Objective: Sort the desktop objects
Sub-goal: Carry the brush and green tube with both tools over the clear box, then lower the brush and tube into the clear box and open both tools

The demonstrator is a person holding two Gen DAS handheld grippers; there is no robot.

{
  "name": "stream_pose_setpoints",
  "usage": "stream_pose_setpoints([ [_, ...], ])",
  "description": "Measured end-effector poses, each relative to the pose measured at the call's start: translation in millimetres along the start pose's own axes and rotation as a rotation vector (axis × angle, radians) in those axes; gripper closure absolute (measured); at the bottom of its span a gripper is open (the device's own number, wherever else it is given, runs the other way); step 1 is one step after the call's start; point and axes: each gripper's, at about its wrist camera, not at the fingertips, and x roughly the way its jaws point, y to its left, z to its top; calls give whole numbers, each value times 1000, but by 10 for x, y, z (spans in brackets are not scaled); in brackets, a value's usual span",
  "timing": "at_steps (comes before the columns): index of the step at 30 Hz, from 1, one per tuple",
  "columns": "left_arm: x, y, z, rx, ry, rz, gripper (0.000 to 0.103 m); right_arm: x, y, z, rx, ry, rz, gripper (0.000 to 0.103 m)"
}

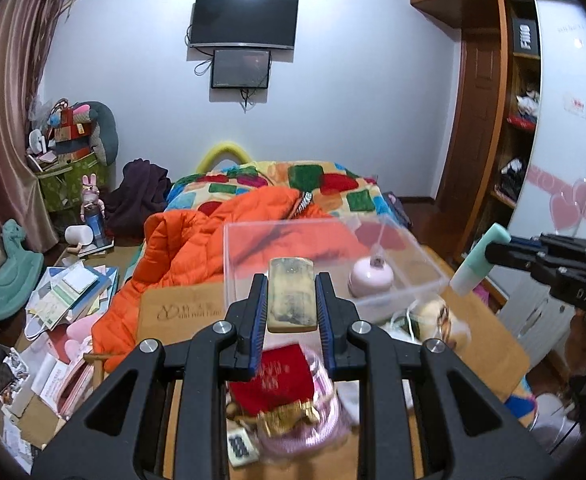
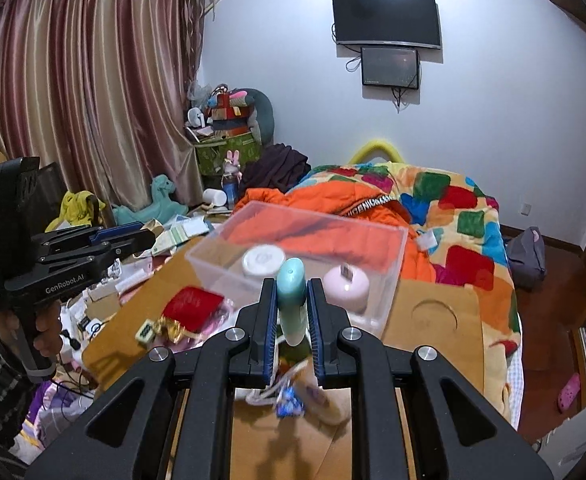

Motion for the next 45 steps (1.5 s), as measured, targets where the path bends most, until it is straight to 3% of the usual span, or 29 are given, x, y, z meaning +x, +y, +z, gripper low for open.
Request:
stream_pose_setpoints([
  [12, 521, 222, 188, -68, 47, -26, 80, 533, -44, 321, 42, -12, 37, 90],
  [23, 1100, 247, -25, -14, 190, -23, 80, 1264, -107, 153, 46, 120, 30, 90],
  [31, 1266, 212, -123, 1, 252, -18, 80, 1494, -126, 19, 64, 176, 29, 90],
  [45, 1254, 140, -138, 13, 239, -5, 80, 1604, -12, -50, 13, 215, -17, 89],
])
